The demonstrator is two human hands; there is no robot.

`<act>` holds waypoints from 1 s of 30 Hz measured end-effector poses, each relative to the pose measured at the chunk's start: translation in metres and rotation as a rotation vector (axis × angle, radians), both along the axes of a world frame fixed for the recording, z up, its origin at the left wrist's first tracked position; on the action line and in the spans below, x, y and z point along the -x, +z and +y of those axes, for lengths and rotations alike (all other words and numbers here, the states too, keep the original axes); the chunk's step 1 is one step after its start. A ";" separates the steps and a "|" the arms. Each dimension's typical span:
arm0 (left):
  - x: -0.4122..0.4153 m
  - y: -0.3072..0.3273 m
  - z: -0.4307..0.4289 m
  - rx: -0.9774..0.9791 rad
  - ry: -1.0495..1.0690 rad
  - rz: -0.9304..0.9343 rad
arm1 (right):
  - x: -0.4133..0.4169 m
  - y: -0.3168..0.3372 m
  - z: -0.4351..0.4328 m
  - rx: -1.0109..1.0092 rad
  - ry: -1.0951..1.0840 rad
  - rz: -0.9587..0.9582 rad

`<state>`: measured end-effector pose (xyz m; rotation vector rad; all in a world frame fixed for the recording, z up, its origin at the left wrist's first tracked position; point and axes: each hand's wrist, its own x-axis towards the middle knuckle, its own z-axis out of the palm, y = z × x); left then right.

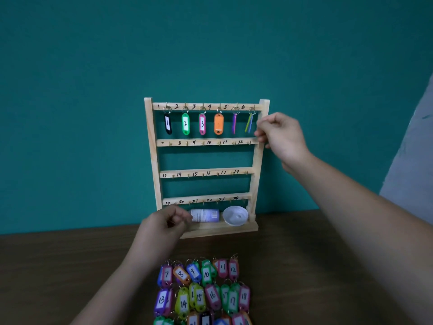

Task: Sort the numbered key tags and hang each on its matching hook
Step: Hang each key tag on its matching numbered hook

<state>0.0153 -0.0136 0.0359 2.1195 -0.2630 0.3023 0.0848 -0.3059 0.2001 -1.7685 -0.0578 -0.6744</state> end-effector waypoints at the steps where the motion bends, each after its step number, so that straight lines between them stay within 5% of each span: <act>1: 0.000 -0.002 0.003 -0.011 0.005 -0.001 | 0.003 -0.009 0.000 -0.007 0.000 -0.001; 15: 0.004 -0.038 0.049 -0.268 -0.003 0.107 | 0.075 -0.155 0.069 0.154 0.248 0.187; 30: -0.002 -0.072 0.060 -0.402 0.042 0.117 | 0.102 -0.226 0.106 0.470 0.222 0.234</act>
